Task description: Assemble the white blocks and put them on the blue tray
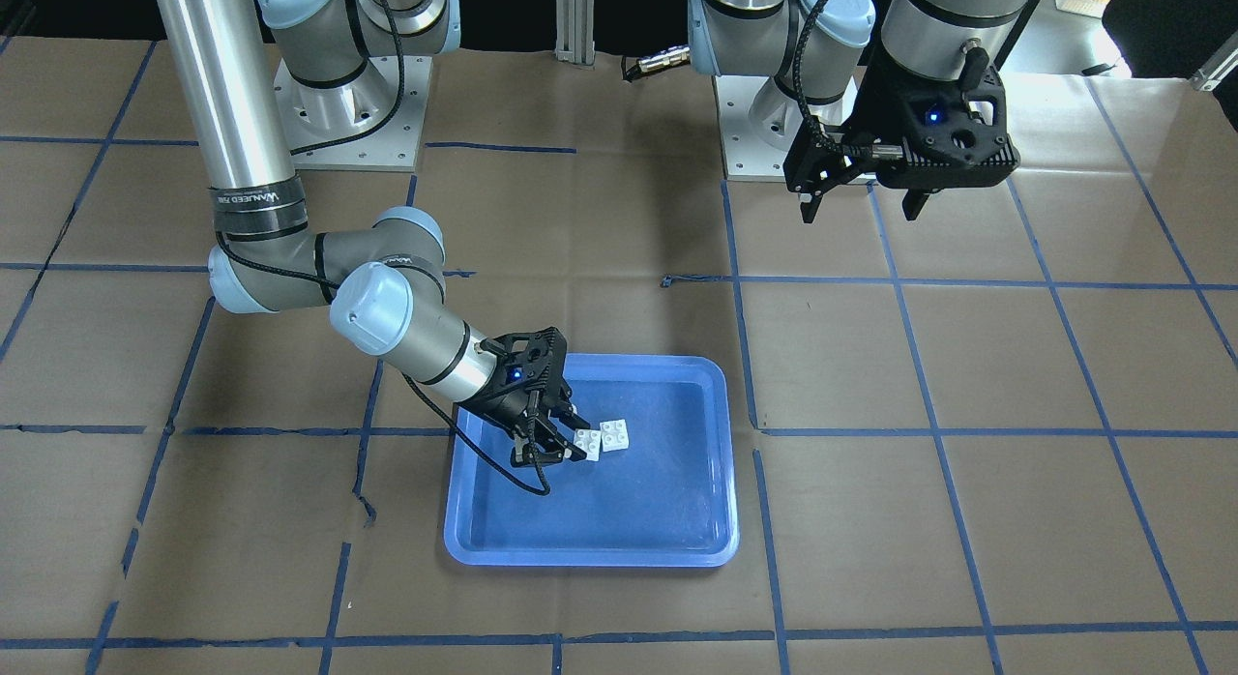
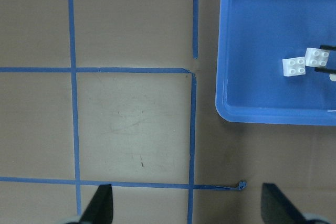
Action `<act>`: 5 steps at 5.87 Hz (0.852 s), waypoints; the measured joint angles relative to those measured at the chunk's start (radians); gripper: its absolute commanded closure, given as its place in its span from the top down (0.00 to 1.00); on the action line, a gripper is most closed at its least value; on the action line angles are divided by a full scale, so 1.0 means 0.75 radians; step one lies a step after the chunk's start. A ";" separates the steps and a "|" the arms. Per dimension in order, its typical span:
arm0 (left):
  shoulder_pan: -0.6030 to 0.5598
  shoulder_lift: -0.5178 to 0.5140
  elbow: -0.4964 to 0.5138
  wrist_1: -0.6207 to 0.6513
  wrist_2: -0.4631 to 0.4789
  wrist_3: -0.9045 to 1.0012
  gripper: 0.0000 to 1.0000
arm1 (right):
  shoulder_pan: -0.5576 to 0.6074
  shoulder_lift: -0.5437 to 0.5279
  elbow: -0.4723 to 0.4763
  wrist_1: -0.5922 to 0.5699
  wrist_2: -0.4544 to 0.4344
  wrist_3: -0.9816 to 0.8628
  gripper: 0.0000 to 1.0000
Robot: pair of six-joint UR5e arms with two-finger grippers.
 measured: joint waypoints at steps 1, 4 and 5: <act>0.000 0.000 0.000 0.000 0.000 -0.003 0.99 | 0.003 -0.001 0.001 0.003 0.000 -0.004 0.26; 0.000 0.000 0.000 0.001 0.001 -0.004 0.99 | 0.006 -0.001 0.000 0.008 0.001 -0.015 0.26; 0.000 0.000 0.000 0.001 0.001 -0.004 0.99 | 0.006 0.000 0.000 0.009 0.002 -0.016 0.26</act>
